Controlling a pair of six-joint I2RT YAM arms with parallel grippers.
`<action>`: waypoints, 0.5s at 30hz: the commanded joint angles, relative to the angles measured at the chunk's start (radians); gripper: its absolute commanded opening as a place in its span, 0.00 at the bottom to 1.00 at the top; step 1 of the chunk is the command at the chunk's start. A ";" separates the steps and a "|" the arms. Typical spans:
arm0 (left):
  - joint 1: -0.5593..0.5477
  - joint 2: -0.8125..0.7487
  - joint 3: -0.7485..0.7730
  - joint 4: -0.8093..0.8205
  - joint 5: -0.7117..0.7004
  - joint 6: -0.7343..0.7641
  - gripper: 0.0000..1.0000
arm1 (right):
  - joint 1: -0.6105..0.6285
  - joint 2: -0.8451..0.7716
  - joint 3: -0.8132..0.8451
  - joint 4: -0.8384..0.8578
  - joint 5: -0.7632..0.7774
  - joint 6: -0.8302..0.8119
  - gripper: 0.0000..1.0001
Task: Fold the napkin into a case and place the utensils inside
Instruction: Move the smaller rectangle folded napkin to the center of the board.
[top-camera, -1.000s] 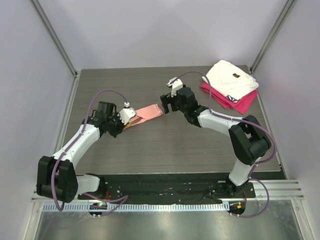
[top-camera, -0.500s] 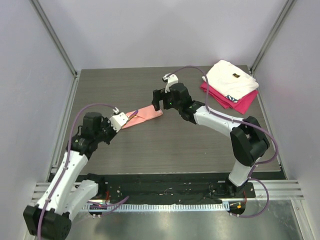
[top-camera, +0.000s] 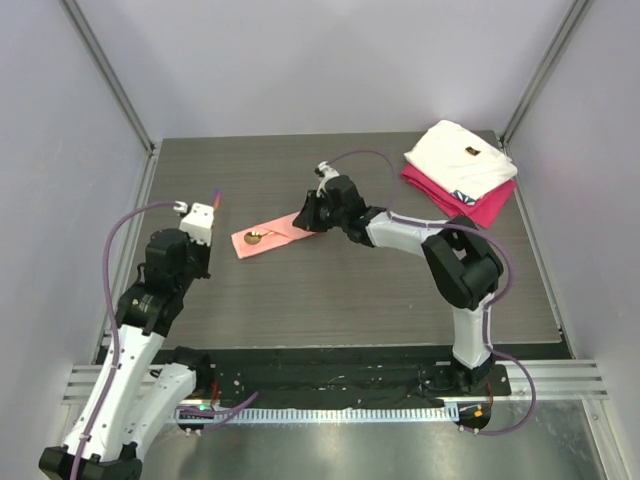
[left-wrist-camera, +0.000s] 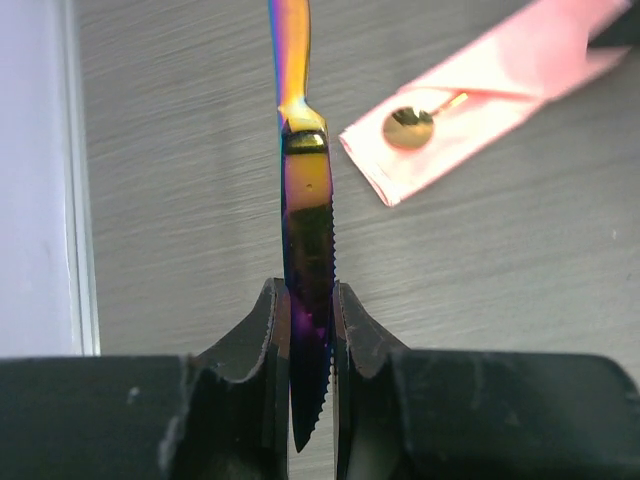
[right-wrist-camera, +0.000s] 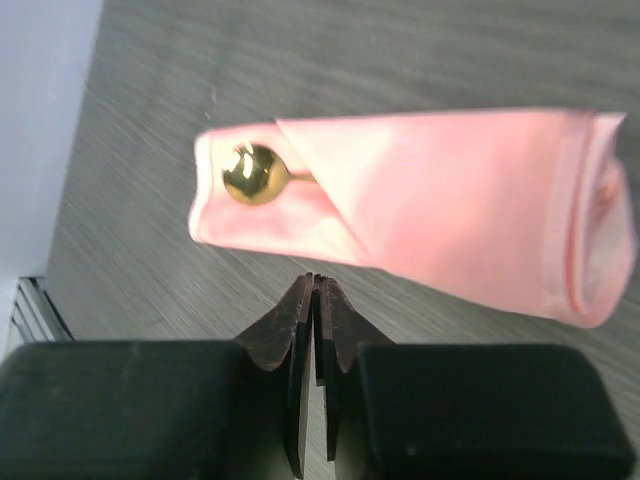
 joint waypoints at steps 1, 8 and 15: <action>0.000 0.022 0.091 0.050 -0.154 -0.212 0.00 | 0.070 0.049 0.051 0.032 -0.020 0.023 0.11; 0.000 0.131 0.180 0.038 -0.111 -0.275 0.00 | 0.135 0.155 0.175 -0.055 0.033 -0.030 0.01; 0.000 0.105 0.136 0.074 -0.060 -0.275 0.00 | 0.163 0.239 0.280 -0.100 0.061 -0.035 0.01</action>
